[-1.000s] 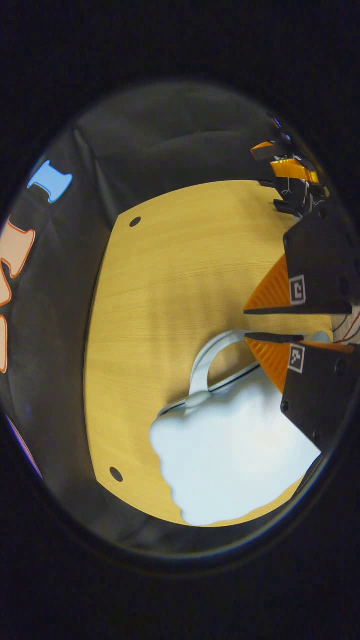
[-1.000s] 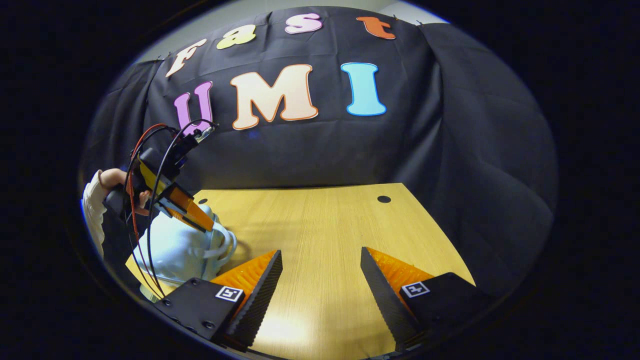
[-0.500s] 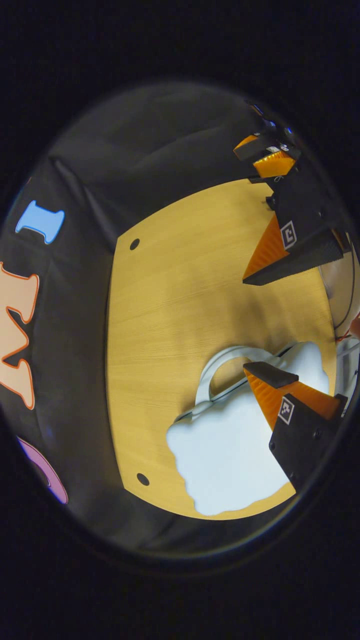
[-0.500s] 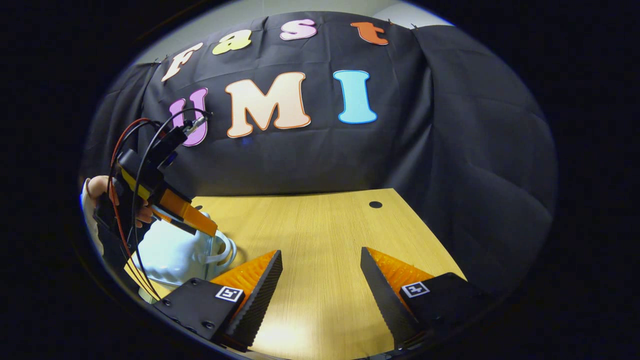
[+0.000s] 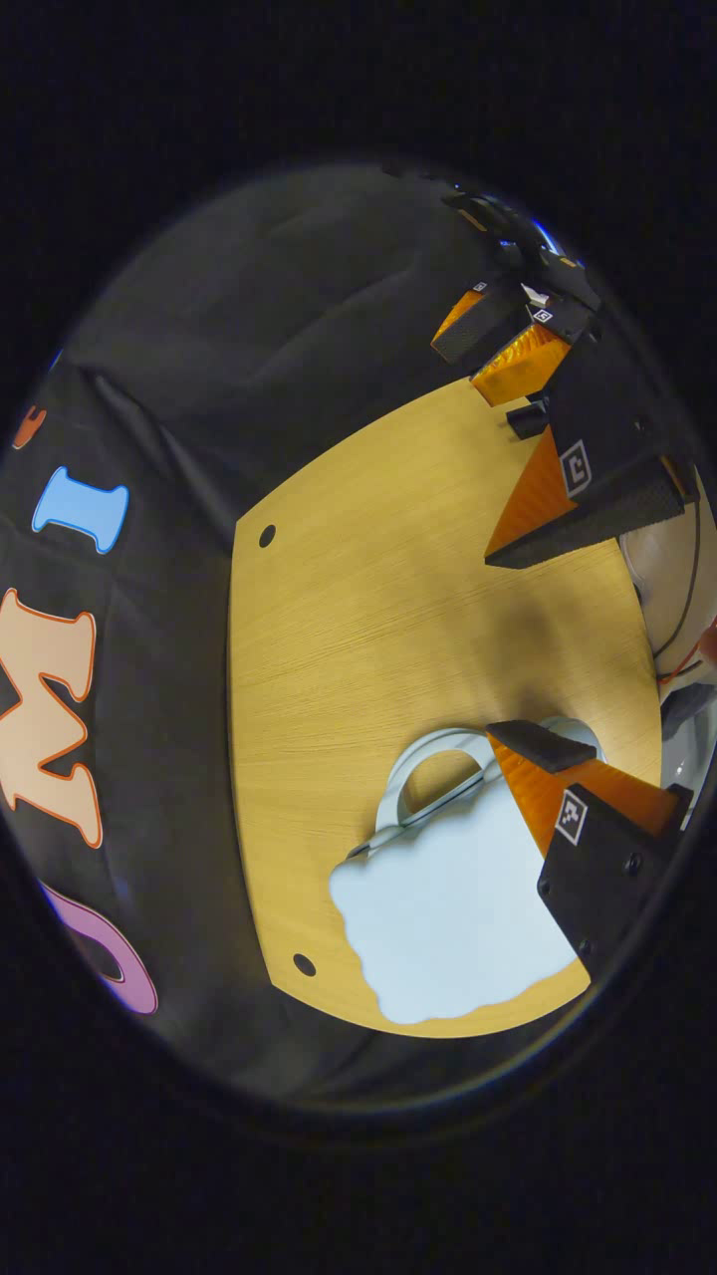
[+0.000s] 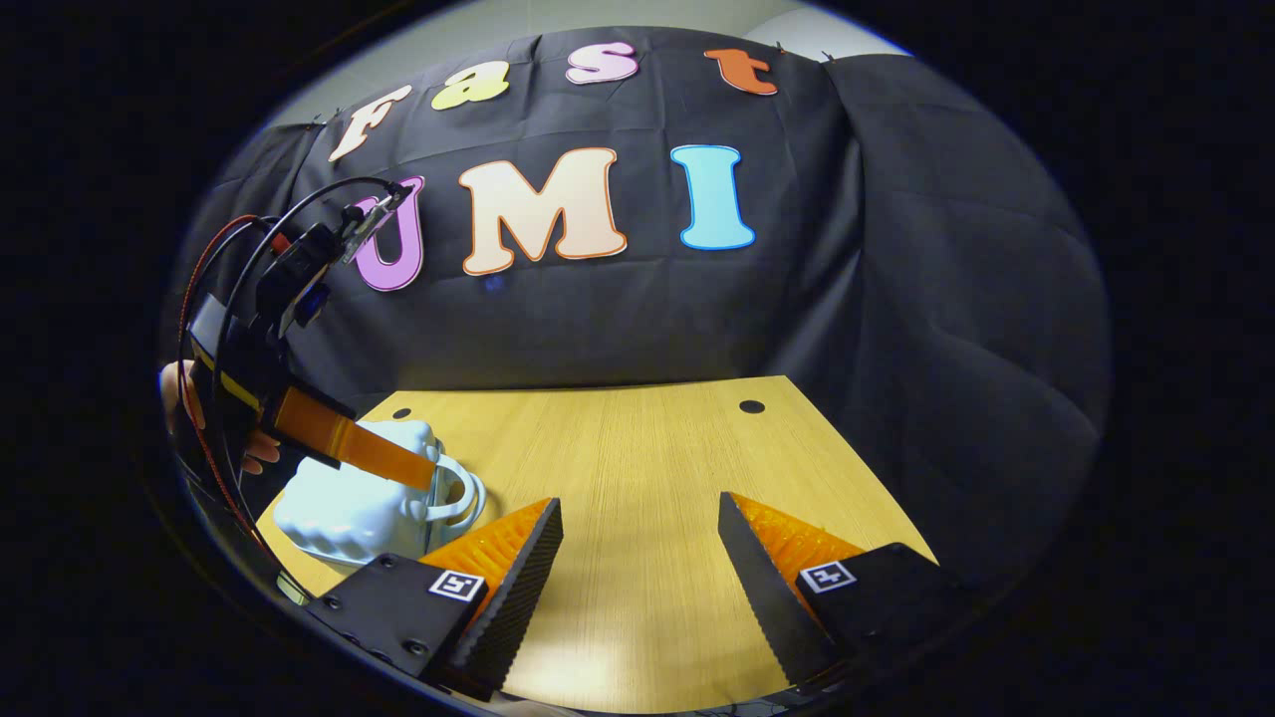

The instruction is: First open the suitcase, pack the skin care products into it, and then close the suitcase.

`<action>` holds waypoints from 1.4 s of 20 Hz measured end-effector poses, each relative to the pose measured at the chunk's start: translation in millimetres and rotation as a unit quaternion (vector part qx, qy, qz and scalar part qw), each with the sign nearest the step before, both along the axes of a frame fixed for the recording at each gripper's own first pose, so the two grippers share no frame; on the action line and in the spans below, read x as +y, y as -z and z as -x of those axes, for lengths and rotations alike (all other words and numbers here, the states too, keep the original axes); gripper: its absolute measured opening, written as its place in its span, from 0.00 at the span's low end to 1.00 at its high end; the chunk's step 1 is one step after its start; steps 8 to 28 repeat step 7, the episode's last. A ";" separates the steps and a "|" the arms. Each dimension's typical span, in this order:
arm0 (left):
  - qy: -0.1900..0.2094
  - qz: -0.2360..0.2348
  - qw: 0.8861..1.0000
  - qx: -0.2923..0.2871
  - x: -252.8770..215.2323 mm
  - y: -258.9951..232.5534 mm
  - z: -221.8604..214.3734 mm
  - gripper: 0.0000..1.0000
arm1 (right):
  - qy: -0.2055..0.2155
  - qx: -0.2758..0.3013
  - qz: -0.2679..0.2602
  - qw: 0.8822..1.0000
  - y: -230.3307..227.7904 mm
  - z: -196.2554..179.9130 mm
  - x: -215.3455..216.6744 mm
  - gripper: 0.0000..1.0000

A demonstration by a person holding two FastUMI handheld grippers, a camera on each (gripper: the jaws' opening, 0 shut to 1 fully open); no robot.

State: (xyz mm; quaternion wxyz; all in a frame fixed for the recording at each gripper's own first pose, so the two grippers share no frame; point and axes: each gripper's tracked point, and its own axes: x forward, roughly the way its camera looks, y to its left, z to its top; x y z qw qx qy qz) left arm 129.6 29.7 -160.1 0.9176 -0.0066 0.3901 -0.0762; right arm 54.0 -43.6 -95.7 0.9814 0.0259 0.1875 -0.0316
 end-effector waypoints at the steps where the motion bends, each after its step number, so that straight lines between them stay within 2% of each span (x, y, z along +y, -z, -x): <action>1: 0.001 0.000 1.000 0.000 -0.9 0.2 0.6 0.90 | 0.001 -0.001 -0.005 1.000 -0.3 -0.1 0.9 0.99; 4: 0.023 -0.025 0.999 0.005 -5.0 -0.4 2.8 0.90 | 0.022 -0.009 -0.030 0.999 -6.1 1.9 -4.2 0.99; 5: 0.037 -0.040 0.999 0.002 -8.2 -2.5 1.9 0.90 | 0.032 -0.015 -0.044 0.998 -9.7 2.8 -9.1 0.95; 7: 0.072 -0.076 0.994 -0.008 -22.4 -8.6 0.2 0.90 | 0.057 -0.029 -0.062 0.996 -16.3 6.8 -29.4 0.99; 28: 0.072 -0.076 0.994 -0.008 -22.4 -8.6 0.2 0.90 | 0.057 -0.029 -0.062 0.996 -16.3 6.8 -29.4 0.99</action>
